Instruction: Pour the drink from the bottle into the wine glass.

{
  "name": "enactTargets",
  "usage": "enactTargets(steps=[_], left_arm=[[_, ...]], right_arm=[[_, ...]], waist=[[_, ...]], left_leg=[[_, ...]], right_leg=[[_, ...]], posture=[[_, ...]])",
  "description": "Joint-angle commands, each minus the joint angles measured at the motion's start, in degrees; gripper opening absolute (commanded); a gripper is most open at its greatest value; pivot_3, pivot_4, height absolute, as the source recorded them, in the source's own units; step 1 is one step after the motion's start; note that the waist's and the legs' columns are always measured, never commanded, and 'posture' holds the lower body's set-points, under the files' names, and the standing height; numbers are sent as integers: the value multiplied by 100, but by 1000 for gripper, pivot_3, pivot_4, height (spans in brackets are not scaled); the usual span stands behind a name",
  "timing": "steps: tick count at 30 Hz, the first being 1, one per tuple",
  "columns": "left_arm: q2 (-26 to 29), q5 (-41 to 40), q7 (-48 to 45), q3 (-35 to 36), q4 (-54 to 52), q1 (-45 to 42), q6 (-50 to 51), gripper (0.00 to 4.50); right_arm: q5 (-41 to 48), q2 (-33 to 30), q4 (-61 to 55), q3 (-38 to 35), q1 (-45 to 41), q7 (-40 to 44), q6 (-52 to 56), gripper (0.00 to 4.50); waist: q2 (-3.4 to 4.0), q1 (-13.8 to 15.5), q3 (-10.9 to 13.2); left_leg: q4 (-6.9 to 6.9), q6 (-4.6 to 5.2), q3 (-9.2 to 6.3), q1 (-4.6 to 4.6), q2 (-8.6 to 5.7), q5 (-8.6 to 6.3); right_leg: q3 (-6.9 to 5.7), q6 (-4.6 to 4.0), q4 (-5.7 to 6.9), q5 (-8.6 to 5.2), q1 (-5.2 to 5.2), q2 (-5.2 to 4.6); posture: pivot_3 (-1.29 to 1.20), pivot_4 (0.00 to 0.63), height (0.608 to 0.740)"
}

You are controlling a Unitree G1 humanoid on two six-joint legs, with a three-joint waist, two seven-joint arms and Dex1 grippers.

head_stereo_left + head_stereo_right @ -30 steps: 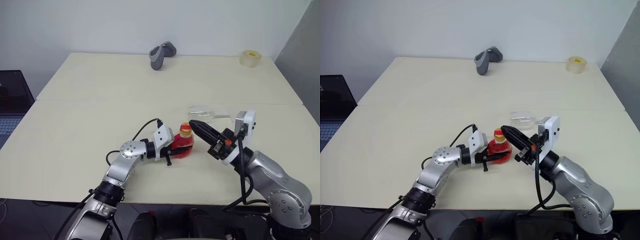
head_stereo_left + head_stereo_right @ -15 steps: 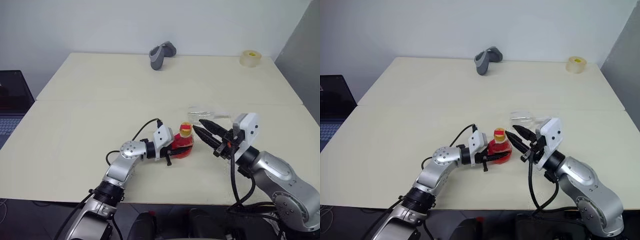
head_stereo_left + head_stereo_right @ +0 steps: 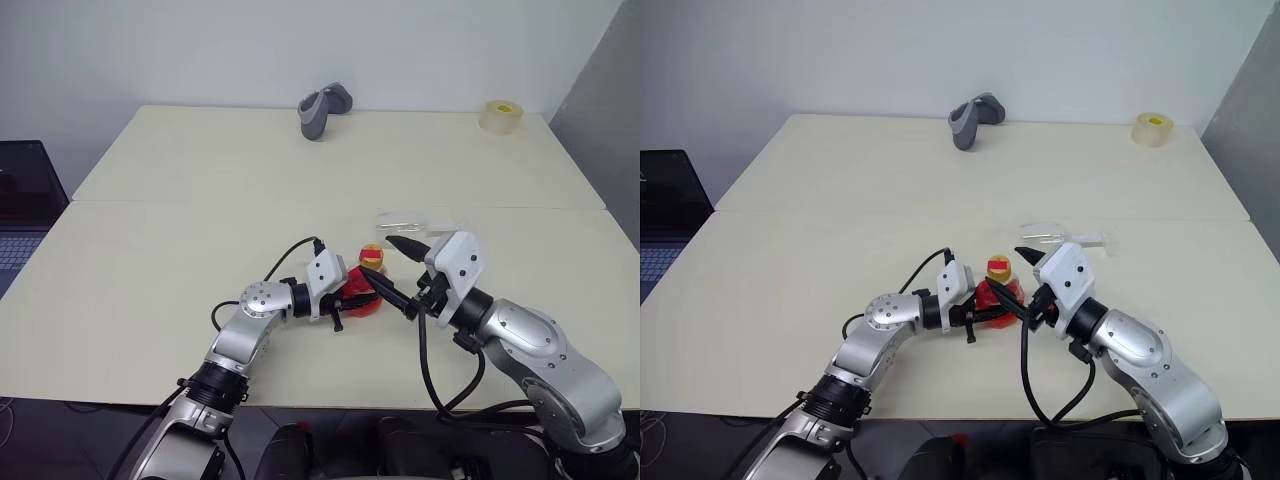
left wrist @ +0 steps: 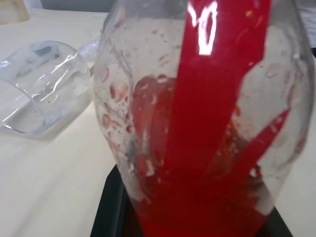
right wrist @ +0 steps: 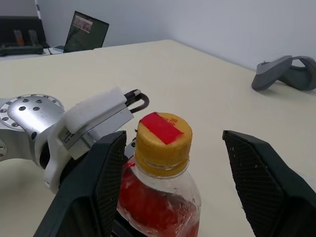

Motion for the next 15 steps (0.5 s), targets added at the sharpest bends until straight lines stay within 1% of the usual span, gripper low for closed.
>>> enactTargets(steps=[1, 3, 4, 7, 11, 13, 15], left_arm=[[59, 40, -40, -24, -60, 105, 86, 980], [70, 40, -43, -22, -82, 115, 100, 980], [74, 39, -44, -22, -92, 118, 109, 980], [100, 34, -69, -28, -105, 131, 116, 980], [113, 29, -95, -36, -91, 121, 109, 980], [110, 30, -101, -37, -67, 107, 100, 980], [108, 32, -111, -40, -55, 100, 91, 980]], right_arm=[[41, 104, -76, -303, 128, -53, -88, 3318], [475, 284, -126, -661, 296, -48, 8, 3318], [634, 275, -182, -811, 399, 7, 63, 3318], [733, 129, -265, -1014, 689, 146, 89, 3318], [696, -44, -333, -1076, 711, 188, 81, 3318], [621, -228, -412, -992, 702, 355, 23, 3318], [772, -301, -569, -868, 654, 466, 89, 3318]], waist=[[0, 1, 0], [0, 0, 0], [0, 0, 0], [0, -3, 0], [0, -11, 0], [1, -9, 0], [0, -9, 0]], left_leg=[[0, 0, 0, 0, 0, 0], [-1, 0, -1, -1, 0, 0], [-1, 0, 0, 0, 0, 0], [0, 0, 2, -1, 0, 0], [-1, 0, 2, 3, 2, 0], [-2, 0, 0, 2, 2, 0], [-1, 0, 2, 1, 0, 0]], right_leg=[[0, 0, 0, 0, 0, 0], [-1, 0, 0, 0, 0, 0], [0, -2, 0, 1, 0, 0], [2, -4, 0, 2, 0, 0], [2, 0, 2, 0, 0, 1], [-1, 4, 2, -3, 0, 2], [1, 3, 0, -2, 0, 2]], posture=[[0, 150, 740], [0, 150, 740], [0, 150, 740], [0, 150, 740], [0, 150, 740], [0, 150, 740], [0, 150, 740]])
